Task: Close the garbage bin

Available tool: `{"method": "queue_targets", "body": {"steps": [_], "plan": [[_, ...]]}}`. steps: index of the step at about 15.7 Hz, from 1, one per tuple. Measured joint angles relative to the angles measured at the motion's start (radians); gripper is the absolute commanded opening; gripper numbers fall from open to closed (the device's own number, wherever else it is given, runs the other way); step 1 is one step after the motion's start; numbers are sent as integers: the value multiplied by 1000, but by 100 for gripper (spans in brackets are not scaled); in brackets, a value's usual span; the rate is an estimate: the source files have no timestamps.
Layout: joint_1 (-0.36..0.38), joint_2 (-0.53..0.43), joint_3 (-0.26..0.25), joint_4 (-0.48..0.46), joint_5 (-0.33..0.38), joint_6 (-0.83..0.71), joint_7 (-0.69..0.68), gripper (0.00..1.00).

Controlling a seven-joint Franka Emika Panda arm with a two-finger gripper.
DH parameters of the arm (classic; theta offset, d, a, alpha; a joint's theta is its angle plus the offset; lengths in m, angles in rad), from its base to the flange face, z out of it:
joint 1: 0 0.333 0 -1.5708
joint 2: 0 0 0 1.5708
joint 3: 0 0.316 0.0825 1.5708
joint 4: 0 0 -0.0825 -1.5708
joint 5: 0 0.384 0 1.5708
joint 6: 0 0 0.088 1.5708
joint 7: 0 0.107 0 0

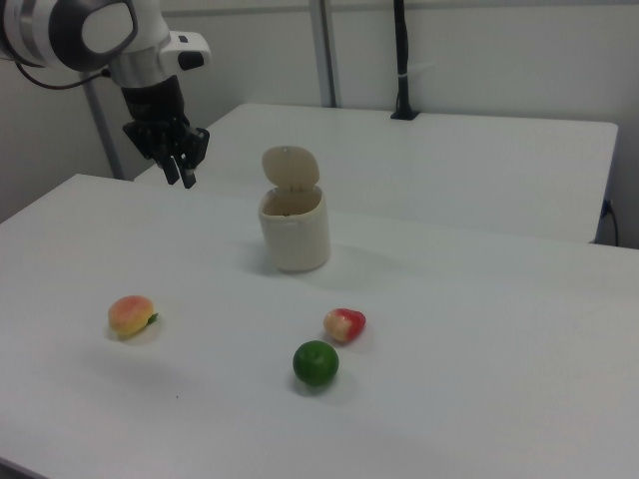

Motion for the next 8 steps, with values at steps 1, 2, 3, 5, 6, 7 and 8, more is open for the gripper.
{"method": "queue_targets", "body": {"steps": [1,2,3,5,6,7,8], "plan": [[0,0,0,0,1,0,0,13],[0,0,0,0,2,0,0,12],[0,1,0,0,3,1,0,11],[0,1,0,0,3,7,0,4],[0,1,0,0,3,13,0,2],[0,1,0,0,3,19,0,2],[0,2,0,0,3,24,0,2]]}}
